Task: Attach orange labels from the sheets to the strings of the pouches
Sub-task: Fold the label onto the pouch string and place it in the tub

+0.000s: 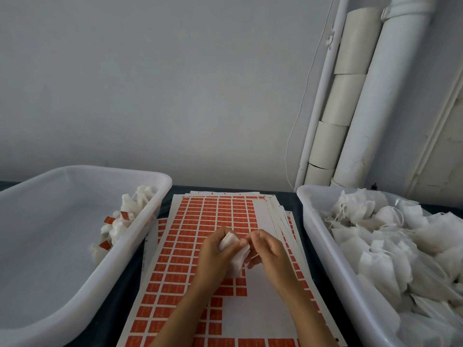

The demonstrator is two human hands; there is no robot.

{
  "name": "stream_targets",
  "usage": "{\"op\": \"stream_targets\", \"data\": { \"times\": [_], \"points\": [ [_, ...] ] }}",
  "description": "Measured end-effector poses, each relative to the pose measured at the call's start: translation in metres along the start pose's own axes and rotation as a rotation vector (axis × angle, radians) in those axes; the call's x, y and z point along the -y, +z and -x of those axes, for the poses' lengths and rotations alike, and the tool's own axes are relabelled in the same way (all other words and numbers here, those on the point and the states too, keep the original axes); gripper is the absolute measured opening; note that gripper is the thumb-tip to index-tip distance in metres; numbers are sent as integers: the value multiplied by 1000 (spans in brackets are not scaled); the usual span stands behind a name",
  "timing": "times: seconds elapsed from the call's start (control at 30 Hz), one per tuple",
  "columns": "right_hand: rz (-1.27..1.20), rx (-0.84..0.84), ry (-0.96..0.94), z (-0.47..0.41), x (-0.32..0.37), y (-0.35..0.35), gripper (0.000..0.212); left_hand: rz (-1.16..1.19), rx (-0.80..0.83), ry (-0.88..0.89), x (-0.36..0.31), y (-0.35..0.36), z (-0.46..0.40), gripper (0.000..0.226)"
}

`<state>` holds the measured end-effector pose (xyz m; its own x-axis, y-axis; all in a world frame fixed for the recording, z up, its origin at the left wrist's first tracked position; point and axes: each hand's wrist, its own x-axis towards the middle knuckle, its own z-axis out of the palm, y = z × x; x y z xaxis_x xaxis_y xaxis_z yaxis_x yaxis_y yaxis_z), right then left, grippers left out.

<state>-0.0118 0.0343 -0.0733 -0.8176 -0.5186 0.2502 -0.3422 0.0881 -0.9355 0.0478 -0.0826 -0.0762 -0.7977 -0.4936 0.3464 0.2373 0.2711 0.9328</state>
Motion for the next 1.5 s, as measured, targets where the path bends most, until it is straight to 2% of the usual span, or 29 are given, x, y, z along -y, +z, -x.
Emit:
{"op": "stream_targets", "data": {
  "times": [0.1, 0.2, 0.47, 0.57, 0.67, 0.87, 1.0, 1.2, 1.3, 1.4, 1.5],
  "points": [
    [22, 62, 0, 1, 0, -2, 16, -3, -26, -8, 0, 0, 1, 12],
    [73, 44, -50, 1, -2, -7, 9, 27, -50, -60, 0, 0, 3, 8],
    [-22, 19, -57, 2, 0, -5, 26, -40, 15, -42, -1, -1, 3, 10],
    [6, 62, -102, 2, -1, -6, 13, -42, 45, -8, -1, -2, 3, 10],
    [6, 80, -113, 3, -1, -7, 11, -54, 52, -2, 1, -3, 4, 9],
    [-17, 56, -100, 4, 1, -6, 13, -61, 28, -27, 3, -3, 4, 10],
    [44, 5, -124, 4, 1, -5, 3, -55, 54, -19, 1, -2, 4, 8],
    [-9, -69, -90, 2, 0, -8, 7, -38, 115, -24, -2, -3, 7, 10],
    [37, -72, -101, 4, 0, -6, 6, -166, 184, 23, 0, 1, 9, 21],
    [117, -62, -111, 5, 1, -8, 8, -190, 167, 56, 3, 2, 7, 10],
    [314, -35, -135, 7, 0, -12, 12, -209, 134, 106, 5, -1, 7, 3]
  ]
}}
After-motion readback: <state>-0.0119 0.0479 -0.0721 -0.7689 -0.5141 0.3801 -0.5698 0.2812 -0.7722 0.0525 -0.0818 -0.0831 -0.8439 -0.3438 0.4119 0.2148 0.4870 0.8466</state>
